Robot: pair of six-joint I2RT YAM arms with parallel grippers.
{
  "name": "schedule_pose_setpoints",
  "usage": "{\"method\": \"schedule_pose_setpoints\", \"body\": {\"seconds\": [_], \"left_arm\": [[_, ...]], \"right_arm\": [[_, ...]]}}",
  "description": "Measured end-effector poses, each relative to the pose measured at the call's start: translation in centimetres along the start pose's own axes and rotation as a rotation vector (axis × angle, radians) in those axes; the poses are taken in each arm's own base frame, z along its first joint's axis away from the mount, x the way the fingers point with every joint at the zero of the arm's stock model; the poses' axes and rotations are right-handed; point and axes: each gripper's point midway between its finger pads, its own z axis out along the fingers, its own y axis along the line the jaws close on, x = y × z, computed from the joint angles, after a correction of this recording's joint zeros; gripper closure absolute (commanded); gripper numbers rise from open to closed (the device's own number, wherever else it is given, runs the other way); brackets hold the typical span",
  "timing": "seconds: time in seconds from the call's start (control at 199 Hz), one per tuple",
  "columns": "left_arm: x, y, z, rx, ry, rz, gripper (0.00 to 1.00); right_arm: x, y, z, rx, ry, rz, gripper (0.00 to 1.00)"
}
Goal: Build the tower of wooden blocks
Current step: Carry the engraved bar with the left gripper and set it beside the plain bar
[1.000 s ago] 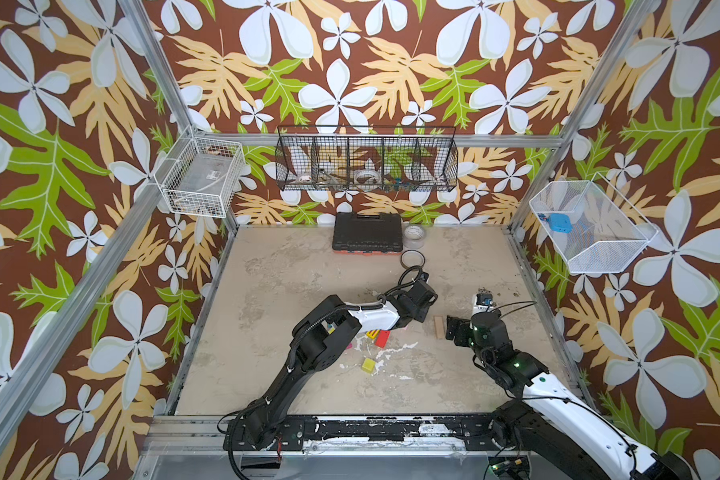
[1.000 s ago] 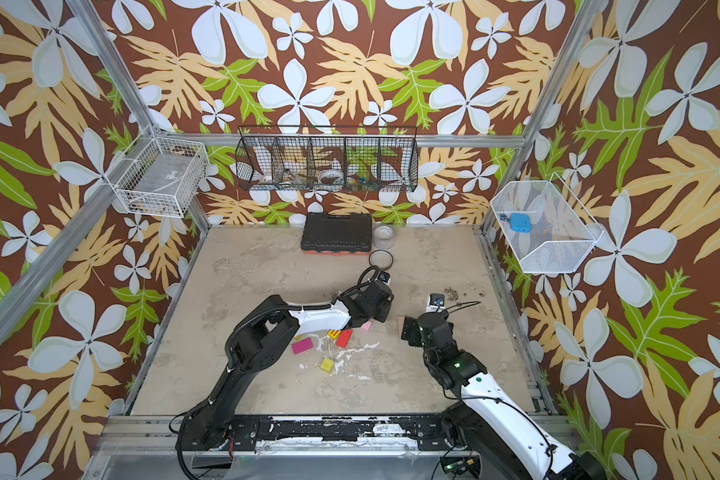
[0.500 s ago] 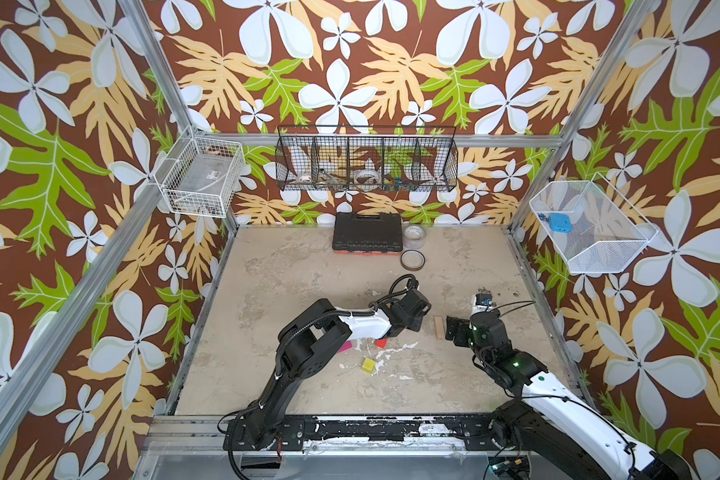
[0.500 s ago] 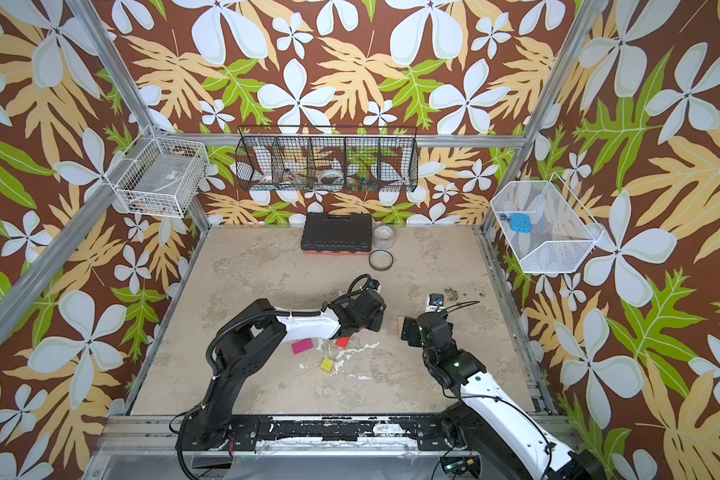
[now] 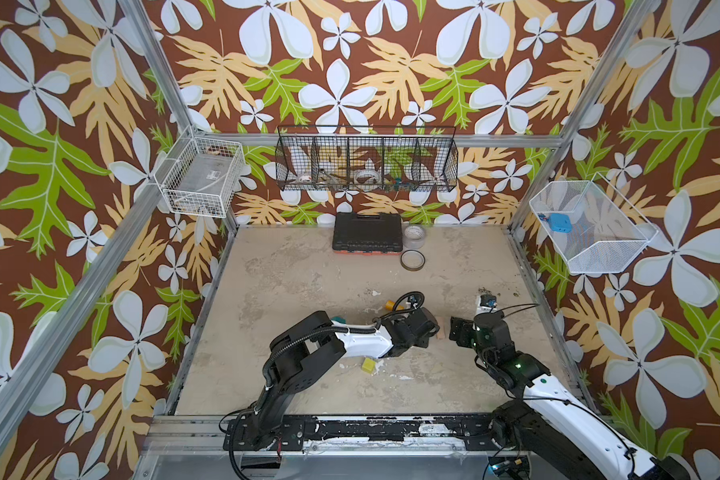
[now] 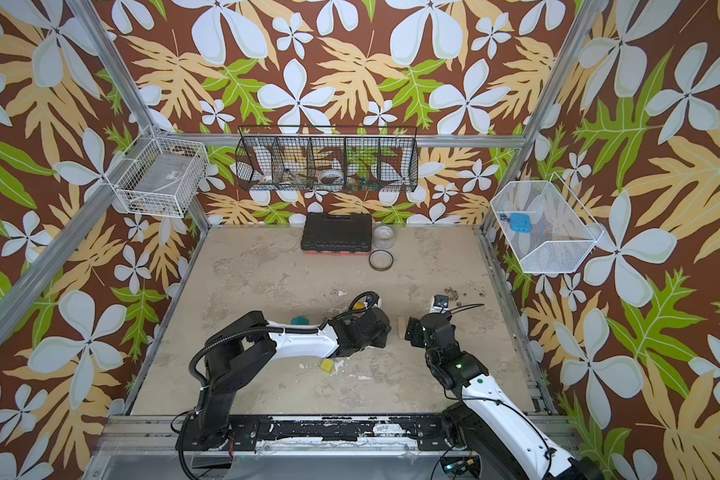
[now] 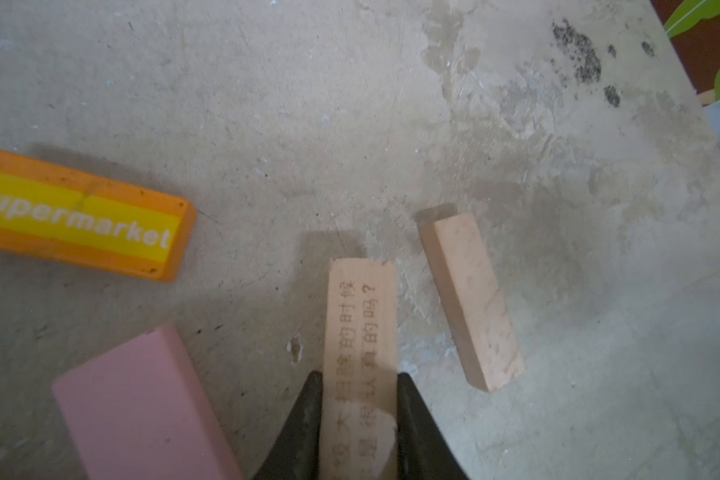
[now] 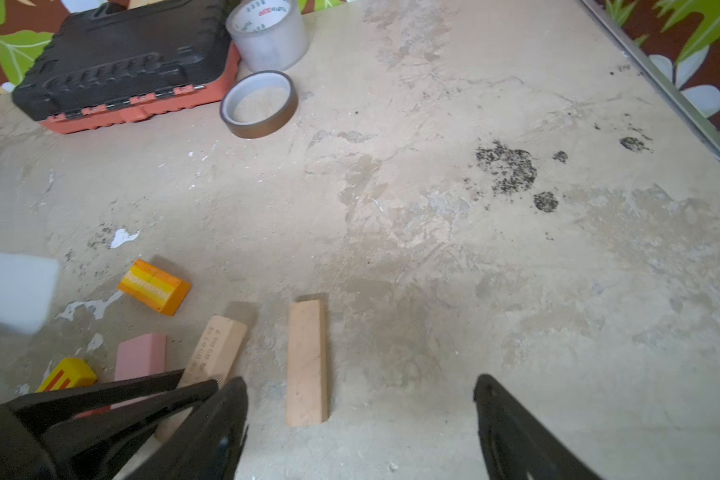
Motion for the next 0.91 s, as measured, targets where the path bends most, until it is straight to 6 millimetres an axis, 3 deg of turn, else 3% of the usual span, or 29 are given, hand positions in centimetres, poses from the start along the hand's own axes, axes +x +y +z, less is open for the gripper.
{"method": "schedule_pose_setpoints", "body": {"seconds": [0.201, 0.412, 0.699, 0.905], "left_arm": [[0.1, -0.6, 0.5, 0.005, 0.0, -0.026, 0.8], [0.8, -1.0, 1.3, 0.0, 0.016, -0.046, 0.77], [1.0, -3.1, 1.5, 0.021, 0.005, -0.05, 0.7], [1.2, -2.9, 2.1, -0.003, 0.013, -0.043, 0.65]], "right_arm": [[1.3, -3.1, 1.7, 0.052, 0.095, 0.098, 0.32], [3.4, -2.3, 2.9, 0.004, 0.212, 0.102, 0.42], [5.1, -1.9, 3.6, -0.017, 0.294, 0.103, 0.5], [5.9, -1.5, 4.5, -0.018, 0.357, 0.098, 0.56]]}}
